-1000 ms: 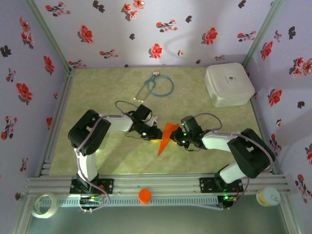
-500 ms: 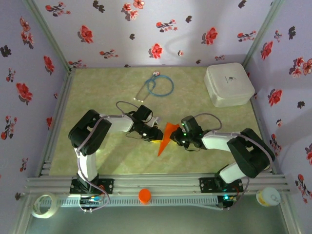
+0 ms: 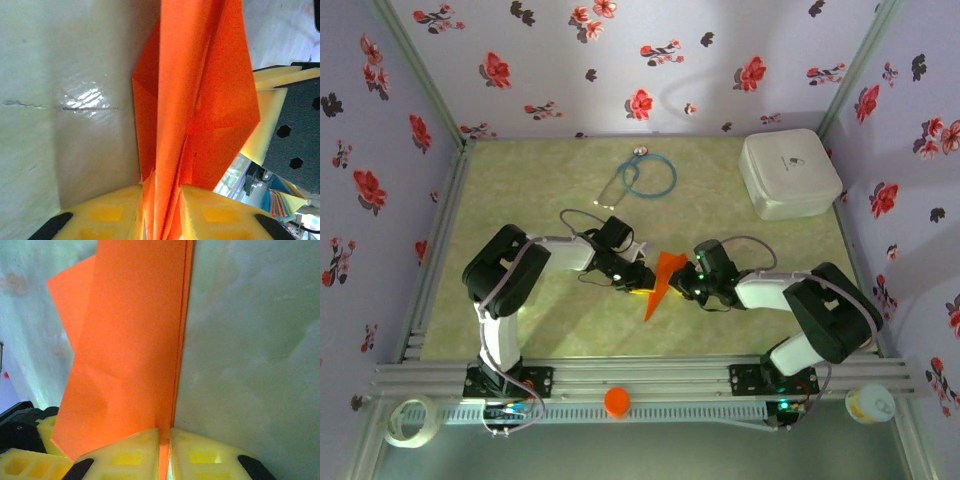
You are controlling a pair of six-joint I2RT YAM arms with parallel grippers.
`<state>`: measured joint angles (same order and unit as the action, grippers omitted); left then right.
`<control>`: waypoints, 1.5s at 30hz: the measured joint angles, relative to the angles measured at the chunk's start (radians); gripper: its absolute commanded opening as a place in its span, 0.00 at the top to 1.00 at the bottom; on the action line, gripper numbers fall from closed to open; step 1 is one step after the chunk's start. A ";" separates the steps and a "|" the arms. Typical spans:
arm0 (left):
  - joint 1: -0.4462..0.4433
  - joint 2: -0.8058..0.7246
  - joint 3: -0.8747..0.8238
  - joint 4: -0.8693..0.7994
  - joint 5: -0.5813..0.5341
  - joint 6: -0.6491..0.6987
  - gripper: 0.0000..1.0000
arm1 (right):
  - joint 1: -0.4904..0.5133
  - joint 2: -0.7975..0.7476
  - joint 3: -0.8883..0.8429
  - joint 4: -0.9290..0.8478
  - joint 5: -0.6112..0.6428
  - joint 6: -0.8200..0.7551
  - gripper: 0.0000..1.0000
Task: Fold a paper plane with a square sheet of paper (pick it up from the middle)
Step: Turn over a paper plane at the center of the table.
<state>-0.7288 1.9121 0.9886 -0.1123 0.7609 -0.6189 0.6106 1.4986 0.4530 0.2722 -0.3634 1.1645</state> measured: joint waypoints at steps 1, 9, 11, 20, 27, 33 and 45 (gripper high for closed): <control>0.000 0.000 0.000 0.001 0.001 0.000 0.76 | 0.000 0.002 -0.002 0.009 -0.002 0.000 0.85; -0.002 0.000 0.000 0.052 0.026 -0.023 0.79 | 0.006 0.050 -0.015 0.131 -0.041 0.026 0.85; -0.002 0.000 0.000 0.065 0.030 -0.031 0.81 | 0.005 0.055 -0.025 0.164 -0.049 0.038 0.85; -0.002 0.000 -0.003 0.078 0.024 -0.037 0.91 | 0.005 0.065 -0.032 0.203 -0.067 0.052 0.81; -0.014 -0.061 0.003 -0.049 -0.113 -0.001 0.92 | 0.005 0.004 -0.030 0.130 -0.060 0.044 0.78; -0.035 -0.141 0.040 -0.193 -0.270 0.036 0.93 | 0.005 -0.076 -0.007 0.018 -0.033 0.018 0.77; -0.048 -0.169 0.130 -0.454 -0.523 0.097 0.92 | 0.006 -0.112 0.015 -0.066 -0.002 0.005 0.76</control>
<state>-0.7765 1.7435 1.1187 -0.5667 0.2375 -0.5217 0.6163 1.3869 0.4683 0.2066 -0.3649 1.1698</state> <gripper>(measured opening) 0.080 0.234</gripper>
